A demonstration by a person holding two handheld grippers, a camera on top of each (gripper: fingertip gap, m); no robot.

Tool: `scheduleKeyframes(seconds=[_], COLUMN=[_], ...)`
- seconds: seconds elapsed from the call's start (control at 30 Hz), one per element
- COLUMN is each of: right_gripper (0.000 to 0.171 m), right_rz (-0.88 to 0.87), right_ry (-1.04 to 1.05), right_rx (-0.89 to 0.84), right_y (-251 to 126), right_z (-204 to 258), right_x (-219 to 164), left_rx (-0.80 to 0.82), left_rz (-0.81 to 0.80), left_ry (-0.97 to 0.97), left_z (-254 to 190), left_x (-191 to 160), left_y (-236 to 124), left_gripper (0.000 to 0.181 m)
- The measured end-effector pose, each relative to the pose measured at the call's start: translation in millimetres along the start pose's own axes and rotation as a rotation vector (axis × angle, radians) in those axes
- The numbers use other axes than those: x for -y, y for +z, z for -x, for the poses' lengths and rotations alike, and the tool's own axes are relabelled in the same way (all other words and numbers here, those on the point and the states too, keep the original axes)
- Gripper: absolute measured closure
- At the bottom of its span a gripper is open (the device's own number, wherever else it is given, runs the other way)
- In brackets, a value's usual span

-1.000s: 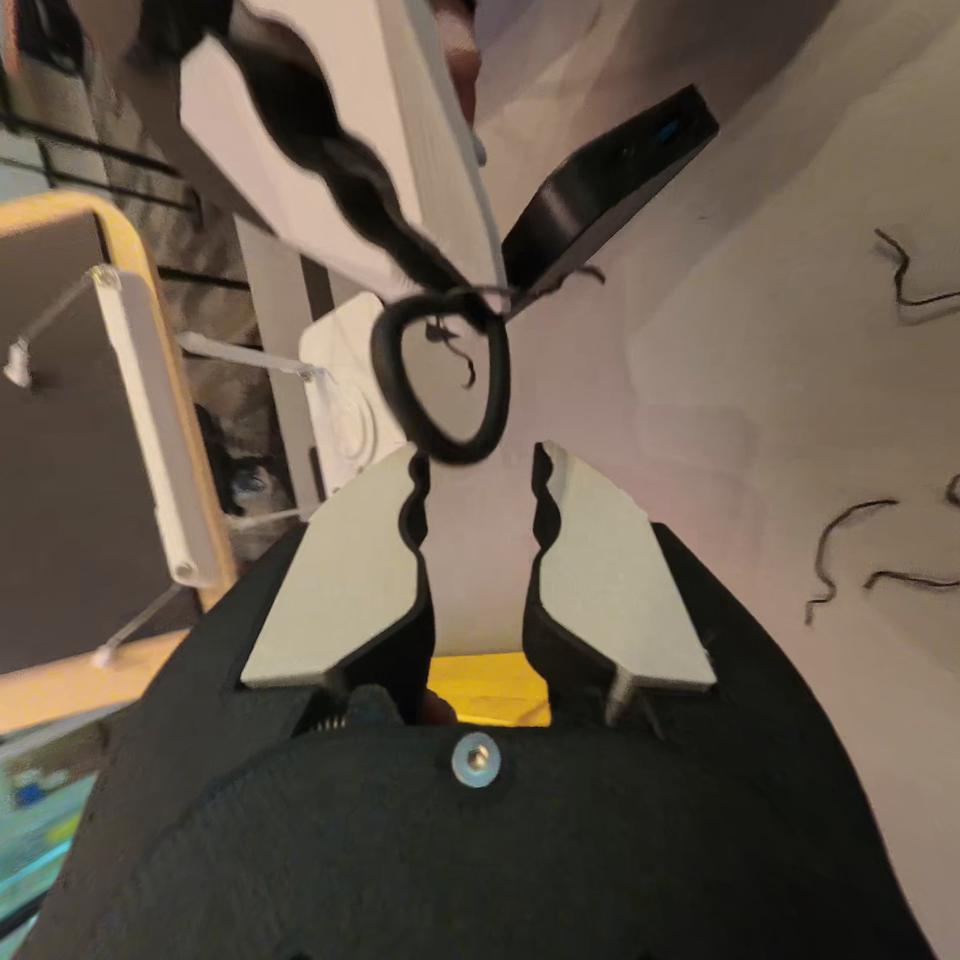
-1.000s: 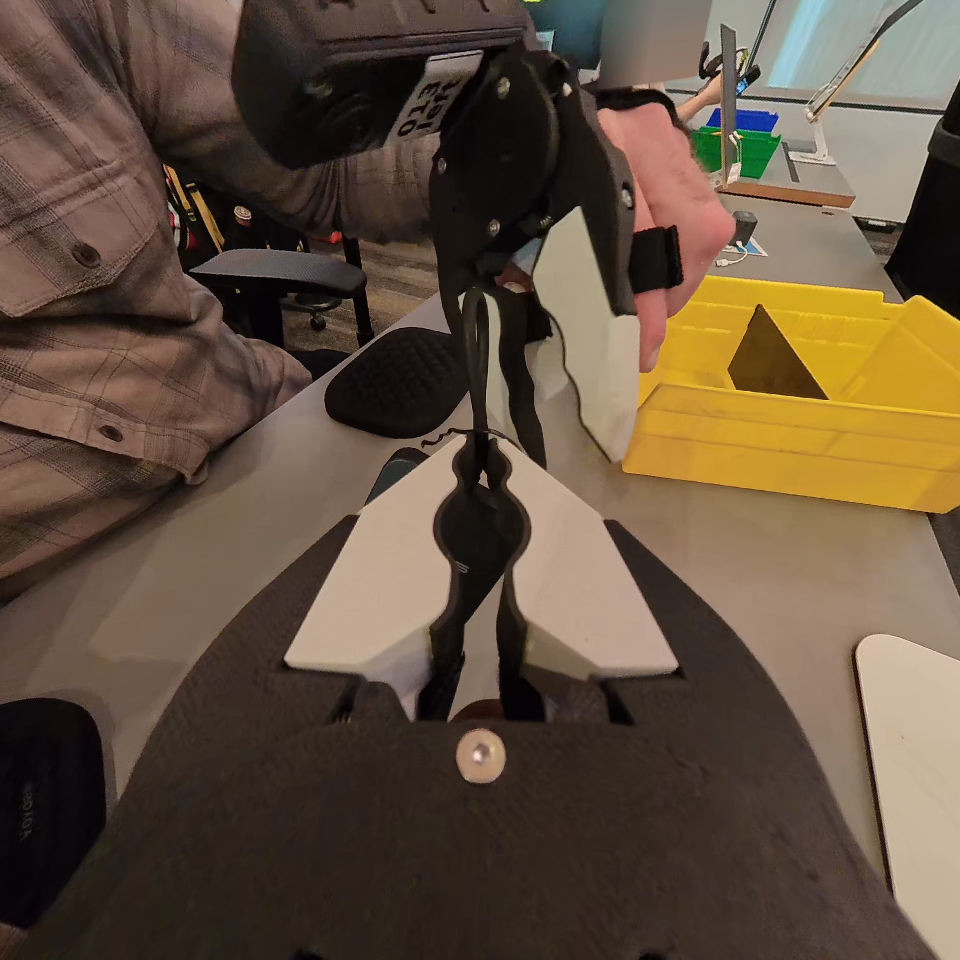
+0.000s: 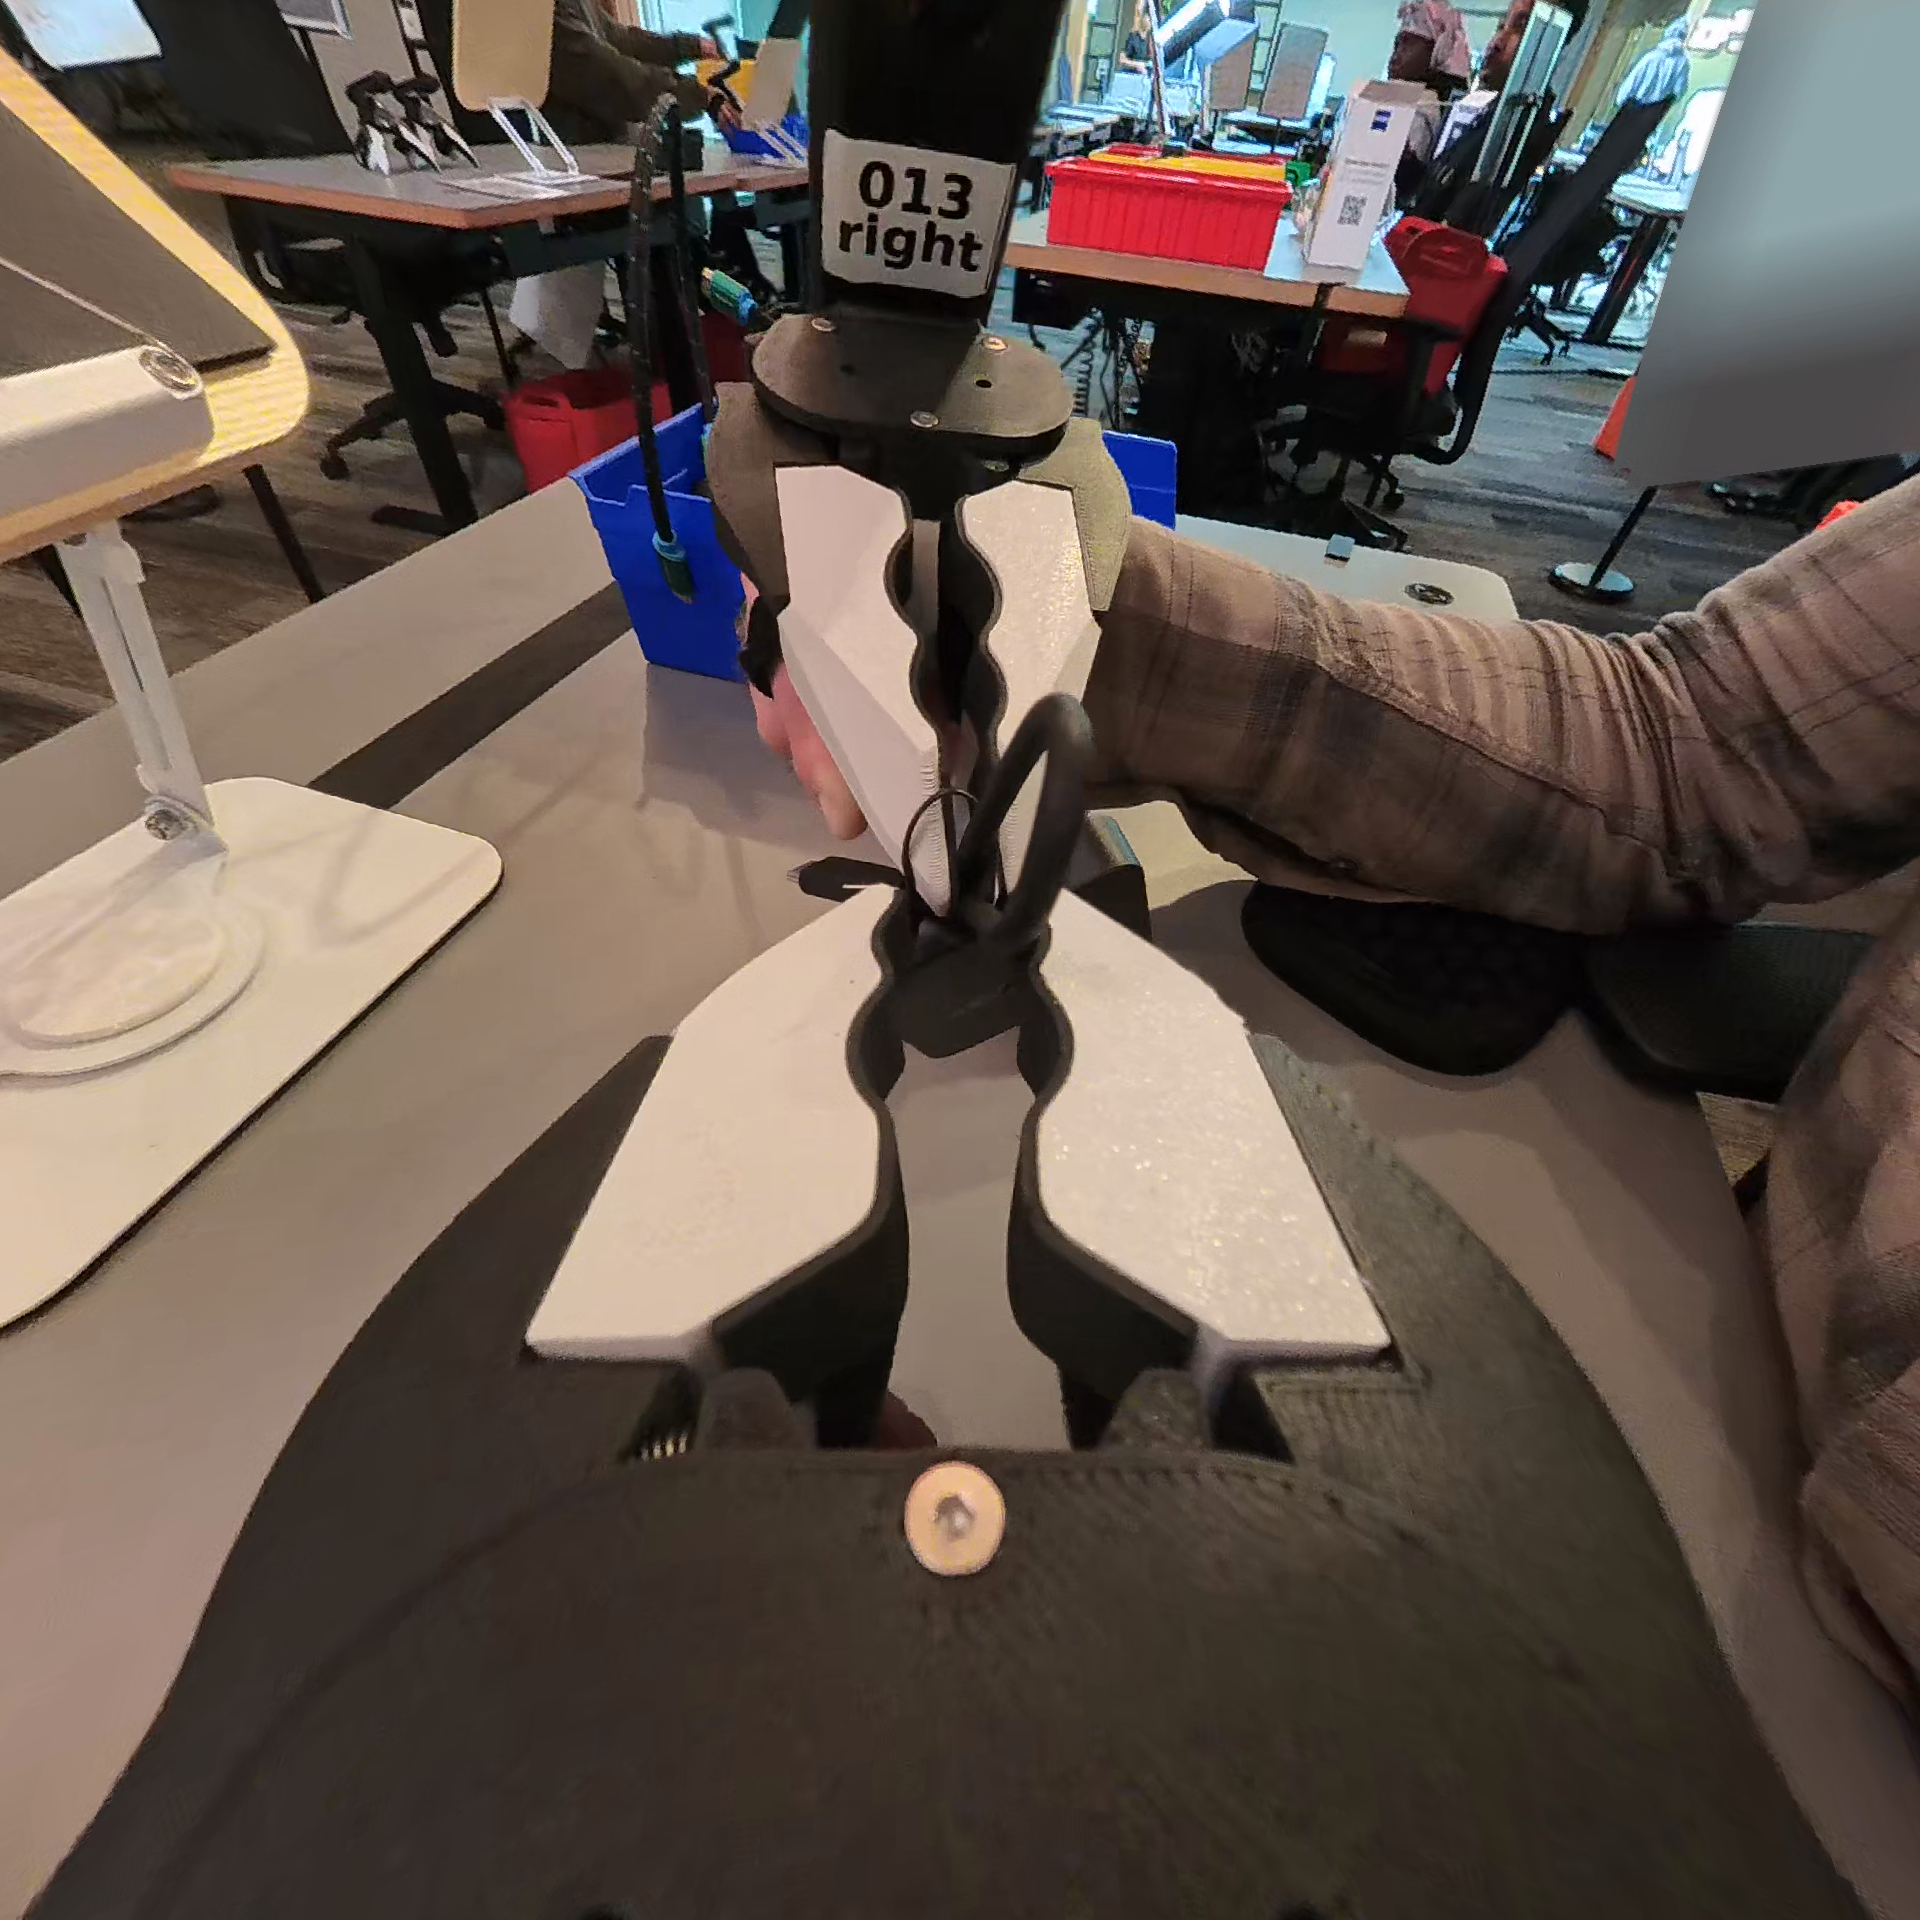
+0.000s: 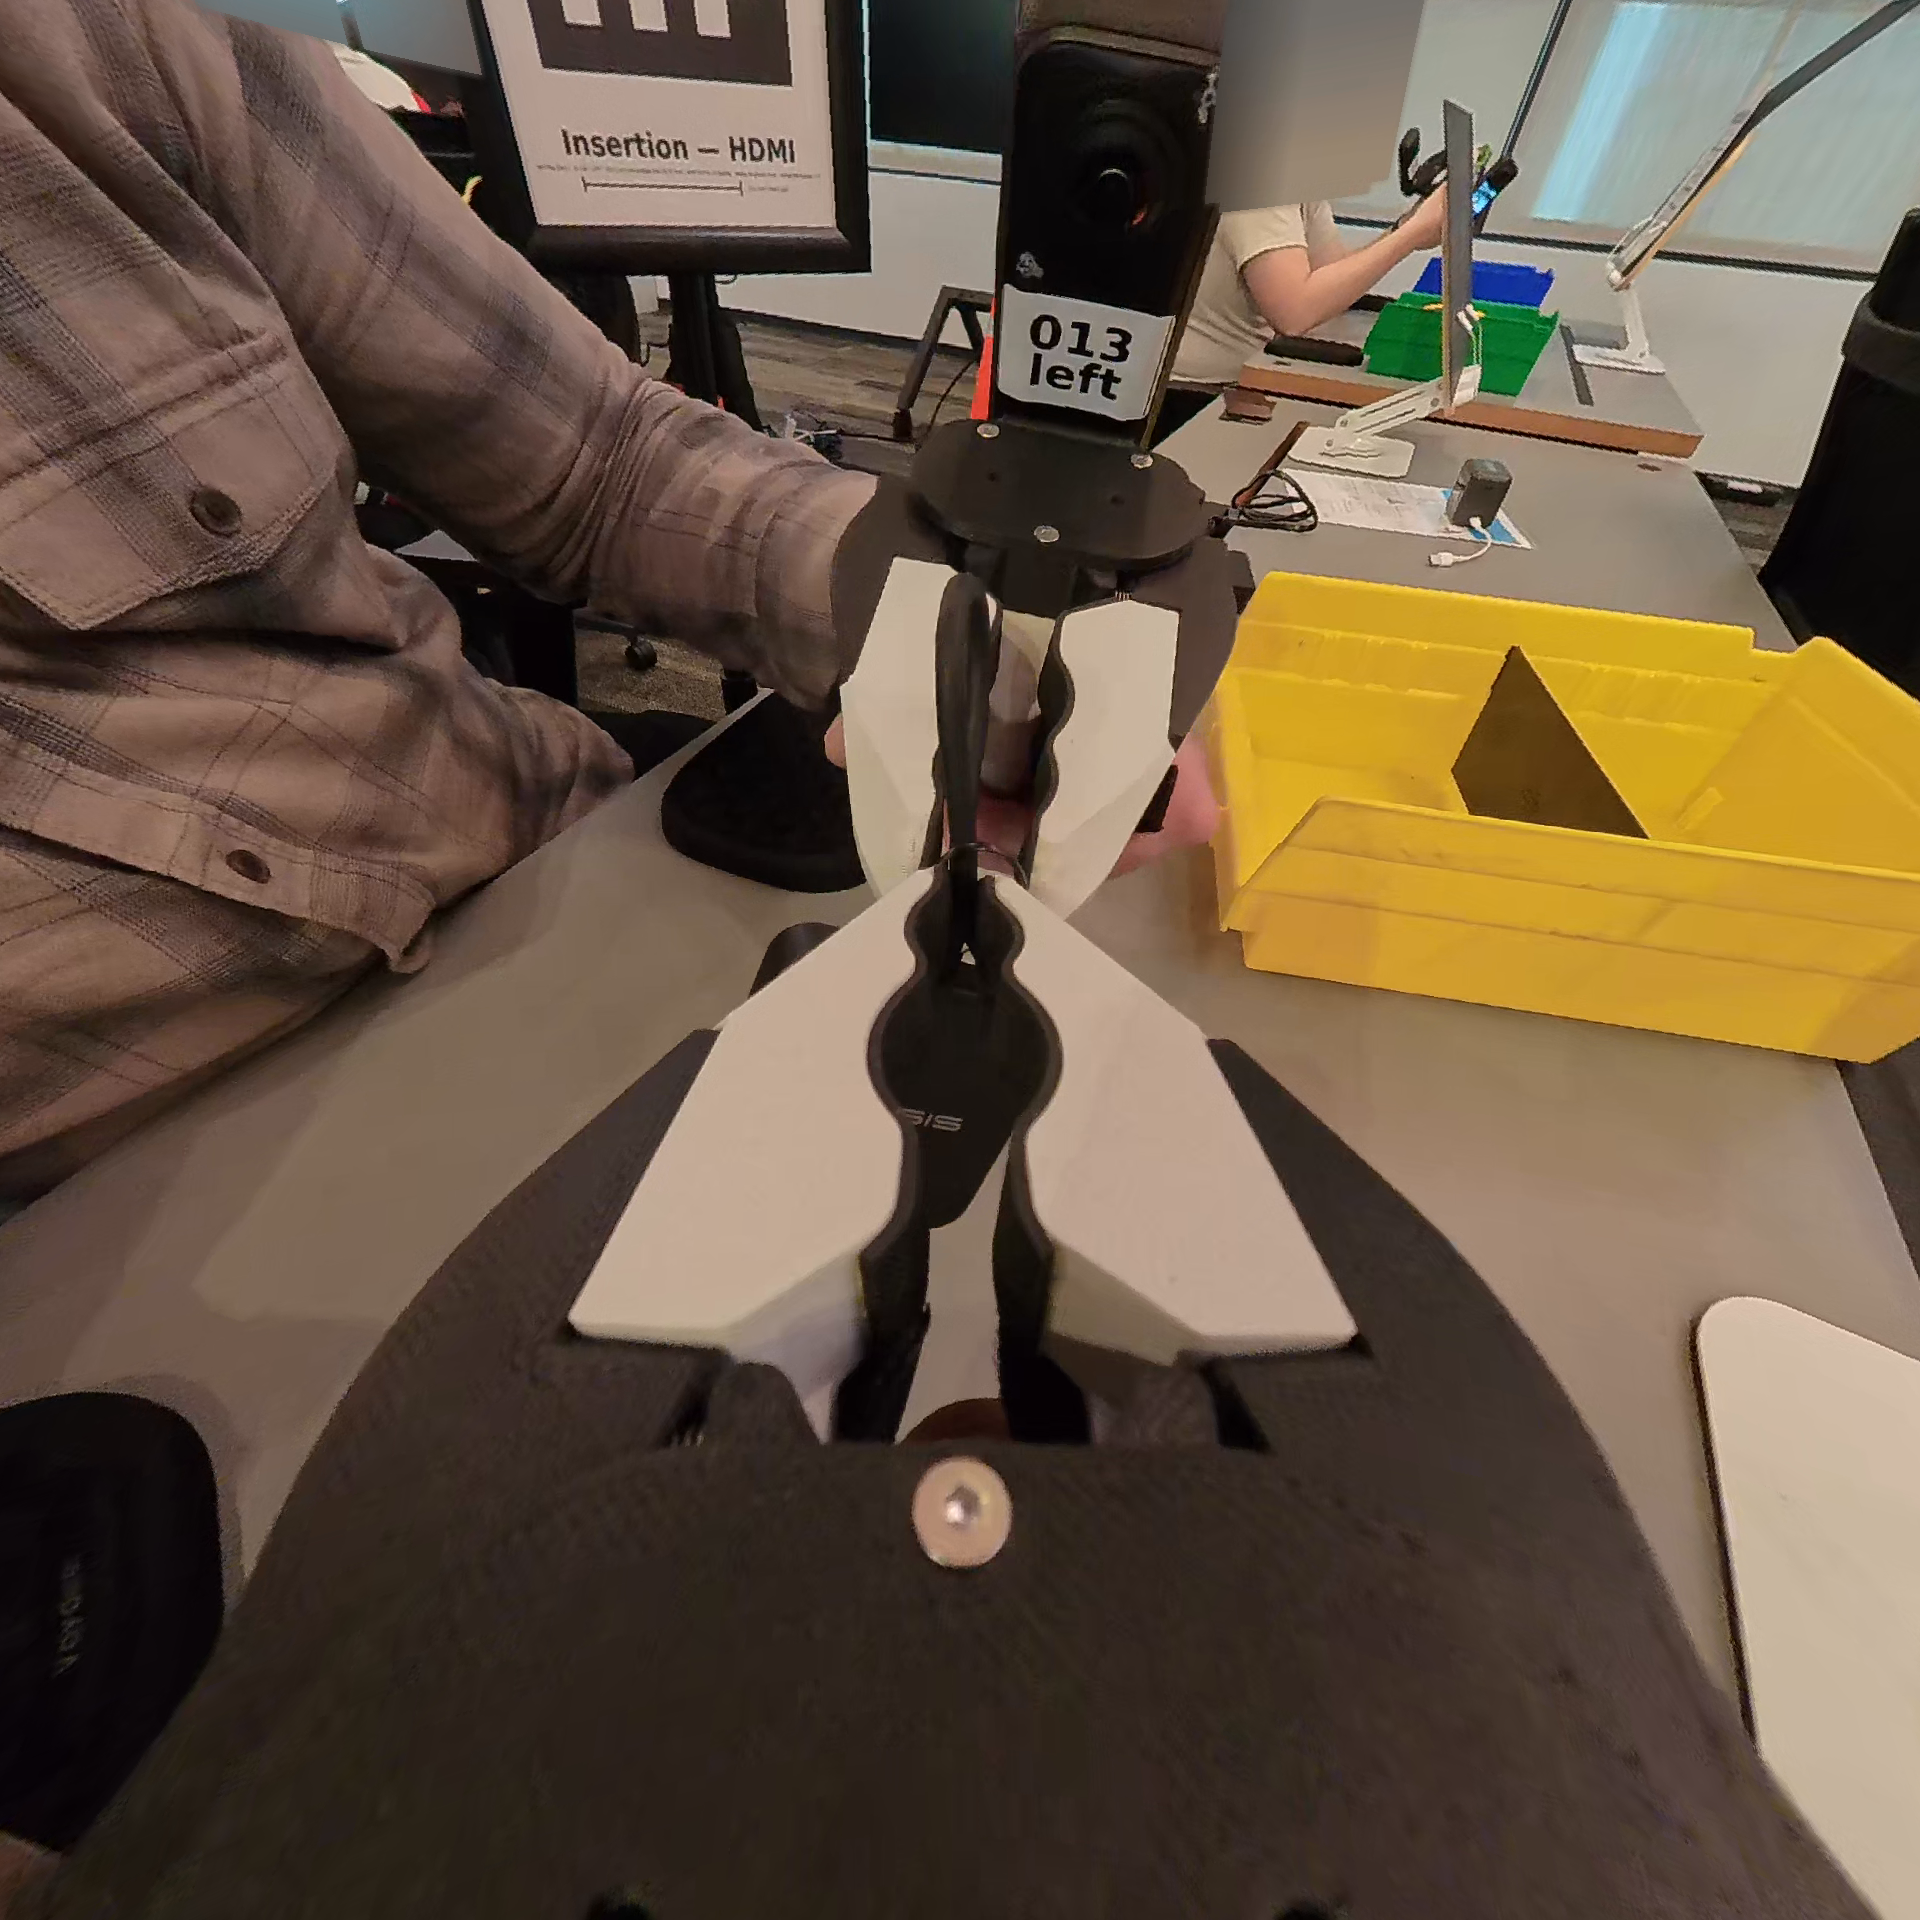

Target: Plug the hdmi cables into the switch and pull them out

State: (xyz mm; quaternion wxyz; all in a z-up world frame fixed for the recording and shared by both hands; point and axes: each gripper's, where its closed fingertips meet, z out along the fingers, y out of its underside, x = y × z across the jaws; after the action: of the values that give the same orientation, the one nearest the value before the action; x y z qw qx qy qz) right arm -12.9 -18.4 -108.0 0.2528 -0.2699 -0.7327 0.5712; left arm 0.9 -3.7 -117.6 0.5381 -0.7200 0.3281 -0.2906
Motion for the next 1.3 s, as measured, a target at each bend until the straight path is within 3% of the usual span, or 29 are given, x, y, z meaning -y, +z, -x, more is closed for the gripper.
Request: scheduleKeyframes(seconds=[0.3, 0.87, 1.03, 1.3], right_gripper=[0.171, 0.171, 0.171, 0.171], right_rz=[-0.012, -0.122, -0.121, -0.164], right_ry=[0.0, 0.017, -0.002, -0.046], right_rx=[0.009, 0.016, -0.019, -0.051], right_y=[-1.4, -6.7, -8.4, -10.8], right_z=[1.9, -0.4, -4.8, -5.7], right_x=[2.2, 14.3, 14.9, 28.0], left_rx=[0.029, 0.115, 0.126, 0.027], left_rz=[-0.023, -0.088, -0.054, -0.174], left_ry=[0.05, 0.113, 0.062, -0.147], left_z=[-1.8, -1.4, 0.5, -3.7], left_x=[1.8, 11.4, 12.9, 27.3], left_y=[-0.6, -6.2, -7.4, -10.1], left_gripper=[0.163, 0.18, 0.18, 0.181])
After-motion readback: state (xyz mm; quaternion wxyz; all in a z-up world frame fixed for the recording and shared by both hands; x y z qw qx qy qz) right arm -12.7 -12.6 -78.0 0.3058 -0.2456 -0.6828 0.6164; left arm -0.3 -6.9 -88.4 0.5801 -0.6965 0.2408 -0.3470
